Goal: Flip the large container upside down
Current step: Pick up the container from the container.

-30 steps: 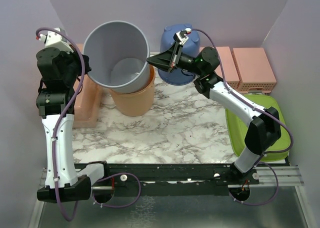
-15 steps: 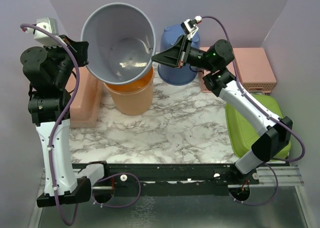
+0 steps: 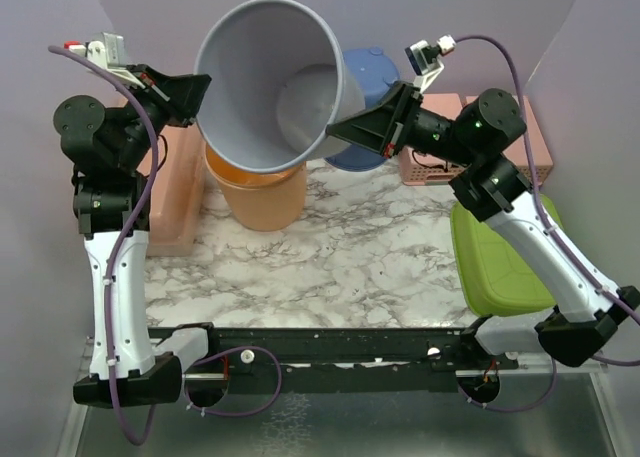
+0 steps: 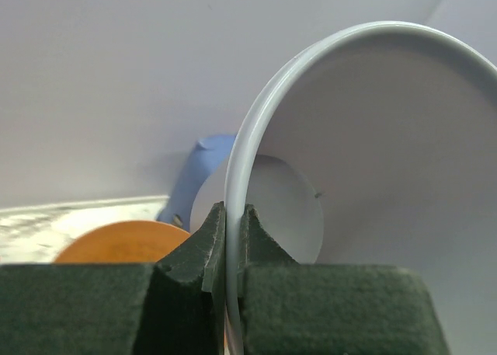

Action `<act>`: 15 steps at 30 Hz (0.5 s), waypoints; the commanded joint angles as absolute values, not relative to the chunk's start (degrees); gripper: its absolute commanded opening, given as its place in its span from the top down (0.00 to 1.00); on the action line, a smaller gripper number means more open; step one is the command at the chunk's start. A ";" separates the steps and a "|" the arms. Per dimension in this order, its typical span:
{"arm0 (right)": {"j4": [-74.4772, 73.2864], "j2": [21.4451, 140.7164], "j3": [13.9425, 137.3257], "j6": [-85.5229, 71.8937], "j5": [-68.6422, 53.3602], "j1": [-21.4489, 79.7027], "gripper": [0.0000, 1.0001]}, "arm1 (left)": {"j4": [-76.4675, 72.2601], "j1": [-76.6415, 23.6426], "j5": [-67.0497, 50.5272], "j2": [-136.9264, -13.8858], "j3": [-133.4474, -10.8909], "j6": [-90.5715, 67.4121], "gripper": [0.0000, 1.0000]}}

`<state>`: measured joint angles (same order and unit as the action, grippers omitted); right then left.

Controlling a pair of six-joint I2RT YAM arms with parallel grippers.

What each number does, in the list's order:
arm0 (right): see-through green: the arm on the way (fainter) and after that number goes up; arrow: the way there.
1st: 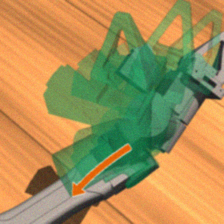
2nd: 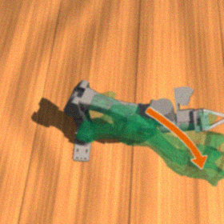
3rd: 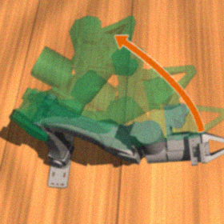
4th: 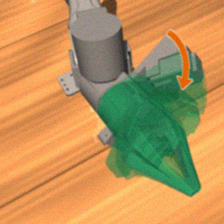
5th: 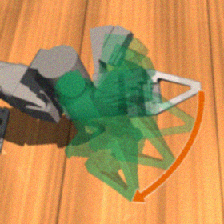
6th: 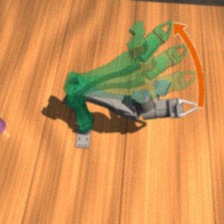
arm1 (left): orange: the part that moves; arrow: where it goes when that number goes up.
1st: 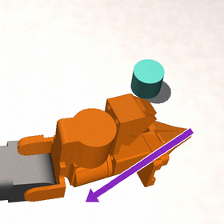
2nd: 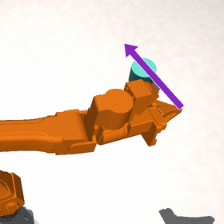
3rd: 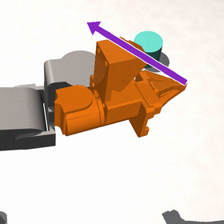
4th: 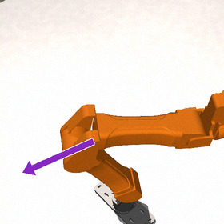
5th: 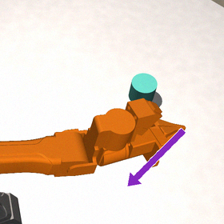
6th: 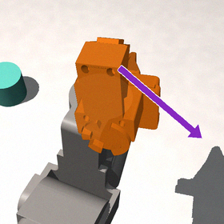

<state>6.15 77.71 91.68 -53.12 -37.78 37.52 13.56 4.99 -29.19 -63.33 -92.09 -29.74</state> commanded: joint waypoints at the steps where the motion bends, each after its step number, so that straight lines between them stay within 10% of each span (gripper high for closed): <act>1: -2.10 75.38 87.03 -48.47 -27.09 38.41 0.99 | 2.06 0.63 -43.80 -61.56 -88.44 -40.65 1.00; 15: -5.81 59.25 68.59 -58.95 -2.30 38.36 0.78 | 0.39 -19.07 -32.68 -61.41 -78.28 -37.52 1.00</act>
<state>-0.23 59.37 78.61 -54.00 -19.73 38.85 7.31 -14.22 -24.51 -64.31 -80.23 -36.38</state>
